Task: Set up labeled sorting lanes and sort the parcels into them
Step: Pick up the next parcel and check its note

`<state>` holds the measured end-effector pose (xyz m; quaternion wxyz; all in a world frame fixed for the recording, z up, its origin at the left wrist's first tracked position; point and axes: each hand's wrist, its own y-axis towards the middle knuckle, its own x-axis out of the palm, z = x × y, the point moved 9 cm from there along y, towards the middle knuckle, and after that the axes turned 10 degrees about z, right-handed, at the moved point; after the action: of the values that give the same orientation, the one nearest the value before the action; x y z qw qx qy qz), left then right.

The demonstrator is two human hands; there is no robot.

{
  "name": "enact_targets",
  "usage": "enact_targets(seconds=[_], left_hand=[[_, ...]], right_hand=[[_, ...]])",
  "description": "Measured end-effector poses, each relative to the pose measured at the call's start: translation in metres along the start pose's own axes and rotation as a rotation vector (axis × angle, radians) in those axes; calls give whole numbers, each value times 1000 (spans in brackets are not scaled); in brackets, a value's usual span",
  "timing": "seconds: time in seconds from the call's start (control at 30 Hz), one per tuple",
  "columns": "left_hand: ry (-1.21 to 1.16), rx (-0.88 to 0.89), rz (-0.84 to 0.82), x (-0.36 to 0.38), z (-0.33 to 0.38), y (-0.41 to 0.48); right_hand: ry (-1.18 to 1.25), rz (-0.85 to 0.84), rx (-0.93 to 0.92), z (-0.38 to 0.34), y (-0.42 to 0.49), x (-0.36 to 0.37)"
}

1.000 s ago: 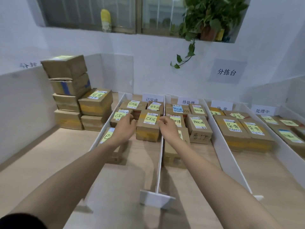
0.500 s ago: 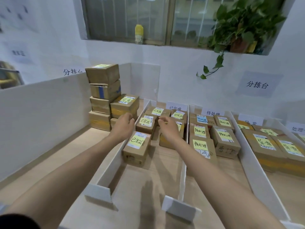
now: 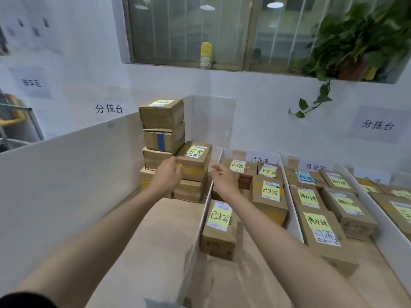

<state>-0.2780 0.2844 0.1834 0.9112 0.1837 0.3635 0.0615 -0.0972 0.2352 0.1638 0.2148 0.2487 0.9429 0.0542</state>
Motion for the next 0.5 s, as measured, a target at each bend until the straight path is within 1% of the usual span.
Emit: enact_targets(seconds=[0.13, 0.23, 0.5], left_hand=[[-11, 31, -54, 7, -29, 33], [-11, 47, -93, 13, -50, 57], [-23, 79, -166, 41, -75, 97]], right_hand=[[22, 32, 46, -1, 19, 41], [-5, 60, 81, 2, 33, 68], [-69, 104, 137, 14, 62, 100]])
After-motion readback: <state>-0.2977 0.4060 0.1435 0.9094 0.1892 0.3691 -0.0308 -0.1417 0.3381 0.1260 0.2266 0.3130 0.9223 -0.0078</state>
